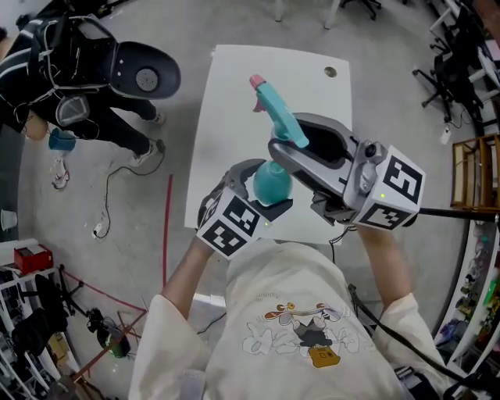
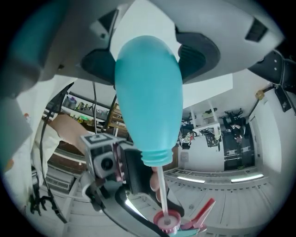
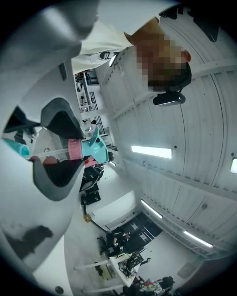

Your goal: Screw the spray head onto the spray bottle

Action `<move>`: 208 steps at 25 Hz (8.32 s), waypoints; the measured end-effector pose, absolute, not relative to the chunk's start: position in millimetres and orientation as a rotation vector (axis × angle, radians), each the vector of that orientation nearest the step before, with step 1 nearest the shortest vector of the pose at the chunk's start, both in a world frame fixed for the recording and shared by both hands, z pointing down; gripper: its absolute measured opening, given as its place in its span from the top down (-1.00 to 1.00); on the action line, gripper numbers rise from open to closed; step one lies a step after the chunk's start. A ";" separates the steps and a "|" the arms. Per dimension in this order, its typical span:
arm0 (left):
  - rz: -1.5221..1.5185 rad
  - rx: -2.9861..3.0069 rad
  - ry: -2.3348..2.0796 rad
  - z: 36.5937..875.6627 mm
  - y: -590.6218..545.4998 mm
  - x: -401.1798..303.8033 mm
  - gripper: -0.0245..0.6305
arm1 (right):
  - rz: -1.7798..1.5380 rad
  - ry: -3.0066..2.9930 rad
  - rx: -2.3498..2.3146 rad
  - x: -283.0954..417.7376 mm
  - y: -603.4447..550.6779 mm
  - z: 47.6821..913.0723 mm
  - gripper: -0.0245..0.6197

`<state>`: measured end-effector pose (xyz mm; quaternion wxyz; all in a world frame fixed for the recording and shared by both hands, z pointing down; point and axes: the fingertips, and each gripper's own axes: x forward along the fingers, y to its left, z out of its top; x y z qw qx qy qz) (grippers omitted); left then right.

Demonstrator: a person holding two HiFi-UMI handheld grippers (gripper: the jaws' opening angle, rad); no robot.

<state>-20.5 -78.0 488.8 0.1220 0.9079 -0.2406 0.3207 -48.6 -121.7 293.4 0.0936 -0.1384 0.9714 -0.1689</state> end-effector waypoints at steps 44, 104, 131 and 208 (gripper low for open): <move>0.810 2.839 -0.507 351.3 -36.6 40.3 -0.31 | -0.294 2.861 0.382 2.8 -40.7 233.2 0.48; 0.881 3.134 0.221 411.8 15.8 31.5 -0.31 | -0.493 3.042 1.109 -3.2 -11.5 294.7 -0.01; 0.843 2.830 0.447 423.9 16.2 45.8 -0.31 | -0.367 3.138 1.182 14.0 -14.1 317.4 0.50; 0.598 2.933 0.608 362.1 56.1 51.3 -0.31 | -0.367 3.020 1.007 16.9 10.4 267.4 0.12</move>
